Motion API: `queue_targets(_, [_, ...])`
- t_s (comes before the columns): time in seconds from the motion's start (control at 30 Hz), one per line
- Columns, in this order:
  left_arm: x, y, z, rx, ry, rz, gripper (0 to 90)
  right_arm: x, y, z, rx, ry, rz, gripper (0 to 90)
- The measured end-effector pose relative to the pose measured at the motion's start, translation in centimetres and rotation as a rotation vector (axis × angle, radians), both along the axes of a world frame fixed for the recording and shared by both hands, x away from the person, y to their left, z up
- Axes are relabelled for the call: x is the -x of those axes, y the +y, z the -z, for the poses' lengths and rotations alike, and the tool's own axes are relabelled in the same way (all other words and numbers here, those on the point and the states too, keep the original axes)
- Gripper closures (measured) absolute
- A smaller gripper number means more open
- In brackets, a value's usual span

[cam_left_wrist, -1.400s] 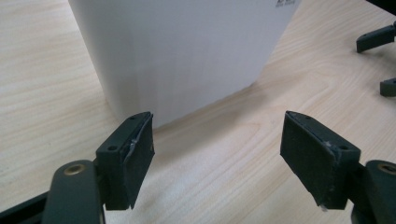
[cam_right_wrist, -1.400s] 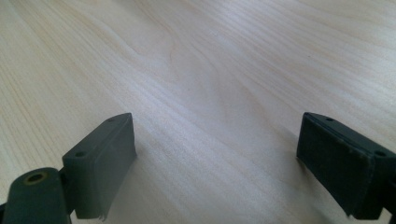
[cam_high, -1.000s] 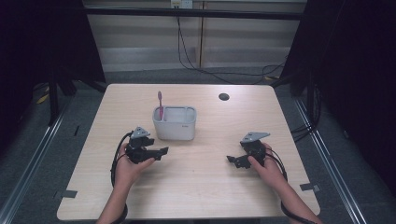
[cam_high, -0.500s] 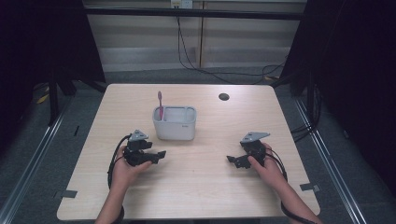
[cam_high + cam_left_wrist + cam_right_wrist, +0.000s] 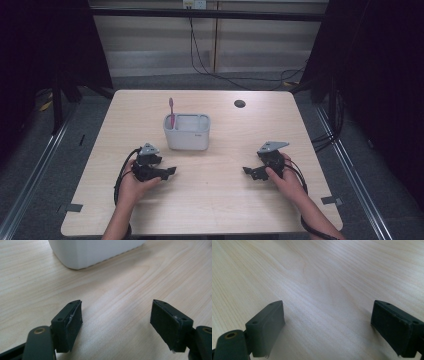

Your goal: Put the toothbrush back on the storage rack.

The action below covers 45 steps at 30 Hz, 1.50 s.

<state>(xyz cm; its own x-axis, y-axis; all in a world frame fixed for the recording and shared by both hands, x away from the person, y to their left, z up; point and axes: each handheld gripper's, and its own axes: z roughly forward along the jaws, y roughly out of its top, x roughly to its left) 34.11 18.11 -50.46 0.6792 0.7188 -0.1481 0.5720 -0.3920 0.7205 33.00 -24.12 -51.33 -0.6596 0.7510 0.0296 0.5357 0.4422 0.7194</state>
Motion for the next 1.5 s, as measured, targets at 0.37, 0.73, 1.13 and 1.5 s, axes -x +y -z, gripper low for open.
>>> queue_targets(0.37, [0.3, 0.0, 0.2, -0.01, -0.031, 0.013, 22.8, 0.0, 0.0, 0.0, 0.001, -0.001, -0.001, 11.1])
queue_targets(0.73, [0.5, -0.3, 0.4, -0.046, -0.069, 0.046, 19.0, 0.0, 0.0, 0.0, 0.001, -0.001, -0.001, 11.1])
queue_targets(1.13, [0.8, -0.9, 0.5, -0.097, -0.091, 0.06, 15.1, 0.0, 0.0, 0.0, 0.001, -0.001, -0.001, 11.1])
queue_targets(1.5, [0.7, -1.0, 0.5, -0.098, -0.09, 0.072, 13.0, 0.0, 0.0, 0.0, 0.0, 0.0, 0.0, 11.1])
